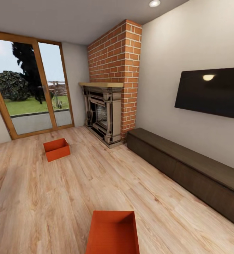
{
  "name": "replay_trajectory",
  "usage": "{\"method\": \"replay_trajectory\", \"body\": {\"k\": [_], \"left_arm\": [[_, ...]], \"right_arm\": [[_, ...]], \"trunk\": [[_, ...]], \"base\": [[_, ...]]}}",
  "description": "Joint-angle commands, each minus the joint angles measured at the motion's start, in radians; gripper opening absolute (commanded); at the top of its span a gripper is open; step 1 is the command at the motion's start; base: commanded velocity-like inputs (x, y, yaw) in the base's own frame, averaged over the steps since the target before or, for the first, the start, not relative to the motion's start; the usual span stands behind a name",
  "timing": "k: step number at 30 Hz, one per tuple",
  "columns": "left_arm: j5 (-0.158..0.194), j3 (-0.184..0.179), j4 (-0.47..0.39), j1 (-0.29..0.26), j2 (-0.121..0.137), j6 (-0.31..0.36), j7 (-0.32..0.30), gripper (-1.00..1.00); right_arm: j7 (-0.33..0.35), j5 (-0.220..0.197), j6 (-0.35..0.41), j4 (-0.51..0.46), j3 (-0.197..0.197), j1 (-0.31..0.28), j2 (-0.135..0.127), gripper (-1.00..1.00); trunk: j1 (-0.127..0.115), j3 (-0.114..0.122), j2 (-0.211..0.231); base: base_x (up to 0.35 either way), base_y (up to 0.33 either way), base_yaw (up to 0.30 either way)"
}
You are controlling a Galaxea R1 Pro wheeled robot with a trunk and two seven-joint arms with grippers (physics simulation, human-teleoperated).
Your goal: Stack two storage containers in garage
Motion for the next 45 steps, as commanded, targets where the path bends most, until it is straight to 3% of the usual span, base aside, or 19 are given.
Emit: {"method": "replay_trajectory", "body": {"k": [1,10,22,45], "left_arm": [[0.008,0.000,-0.001,0.000,0.000,0.001,0.001,1.00],[0.014,0.004,-0.001,0.000,0.001,0.000,0.001,1.00],[0.014,0.004,-0.001,0.000,0.000,0.000,0.001,1.00],[0.016,0.007,-0.004,0.000,-0.001,0.005,0.003,1.00]], "right_arm": [[0.006,-0.010,-0.005,0.003,0.007,-0.001,0.000,1.00],[0.006,-0.010,0.000,0.003,0.008,-0.001,0.002,1.00],[0.005,-0.010,-0.004,0.003,0.008,-0.001,0.000,1.00],[0.006,-0.010,-0.005,0.003,0.007,-0.001,-0.001,1.00]], "trunk": [[0.000,-0.001,-0.001],[0.000,-0.001,-0.001],[0.000,-0.001,-0.001],[0.000,-0.001,-0.001]], "base": [[0.017,0.000,0.000],[0.004,0.000,0.009],[0.000,0.000,0.173],[0.000,0.000,0.002]]}}
